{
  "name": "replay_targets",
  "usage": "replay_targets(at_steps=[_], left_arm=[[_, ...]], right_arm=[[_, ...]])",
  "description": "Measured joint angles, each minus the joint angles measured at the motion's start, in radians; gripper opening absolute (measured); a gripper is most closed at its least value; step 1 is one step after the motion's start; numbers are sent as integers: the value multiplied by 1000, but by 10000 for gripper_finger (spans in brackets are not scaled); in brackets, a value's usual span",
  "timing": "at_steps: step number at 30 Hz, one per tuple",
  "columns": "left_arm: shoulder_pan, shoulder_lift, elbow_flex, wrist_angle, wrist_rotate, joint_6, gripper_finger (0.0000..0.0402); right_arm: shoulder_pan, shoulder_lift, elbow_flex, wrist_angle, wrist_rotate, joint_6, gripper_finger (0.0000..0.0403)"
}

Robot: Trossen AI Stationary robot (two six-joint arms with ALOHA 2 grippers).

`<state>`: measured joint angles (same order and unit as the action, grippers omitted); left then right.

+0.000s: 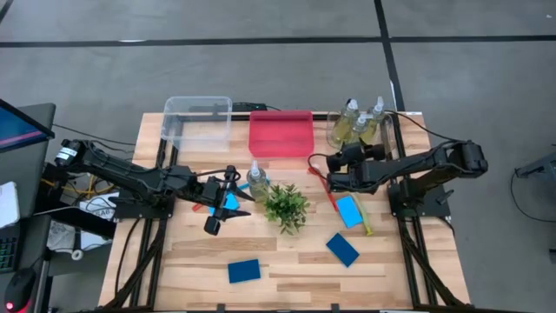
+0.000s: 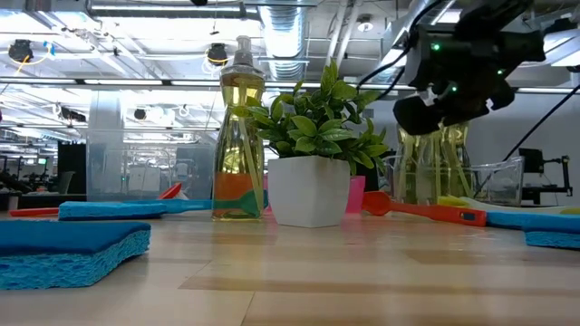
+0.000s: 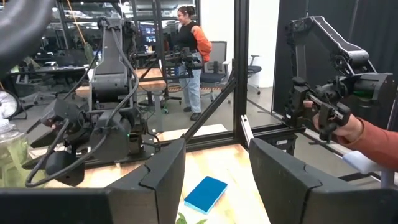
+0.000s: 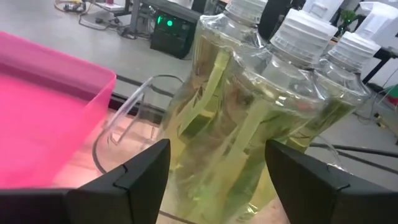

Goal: Pick & Place Kitchen Sink Supplies
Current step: Put the green dishwashing liquid dispenser into the right transparent bin

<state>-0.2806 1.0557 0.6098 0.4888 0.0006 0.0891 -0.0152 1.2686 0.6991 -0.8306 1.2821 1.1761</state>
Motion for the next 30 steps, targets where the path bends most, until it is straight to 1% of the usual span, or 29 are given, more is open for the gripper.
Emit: replay_targets(at_steps=[7,12,16,20,22,25,28,30], left_arm=[[0,0,0,-44,0,0,181],[0,-12,0,-108,0,8,181],[0,-55,-1,-166,0,10,181],[0,-114,-1,-279,-5,41,181],[0,-136,-1,-345,-36,86,181],[2,-139,-1,-405,-108,101,181],[2,-117,-13,-404,-176,107,181],[3,-97,-20,-405,-239,120,181]], right_arm=[[41,-29,0,-23,-2,-7,256],[99,-89,0,-22,0,-103,256],[158,-142,0,-22,6,-123,256],[229,-185,0,8,5,-207,256],[266,-201,0,37,5,-261,256],[320,-221,0,111,5,-373,256],[372,-230,0,219,1,-513,256],[404,-230,0,310,1,-617,256]])
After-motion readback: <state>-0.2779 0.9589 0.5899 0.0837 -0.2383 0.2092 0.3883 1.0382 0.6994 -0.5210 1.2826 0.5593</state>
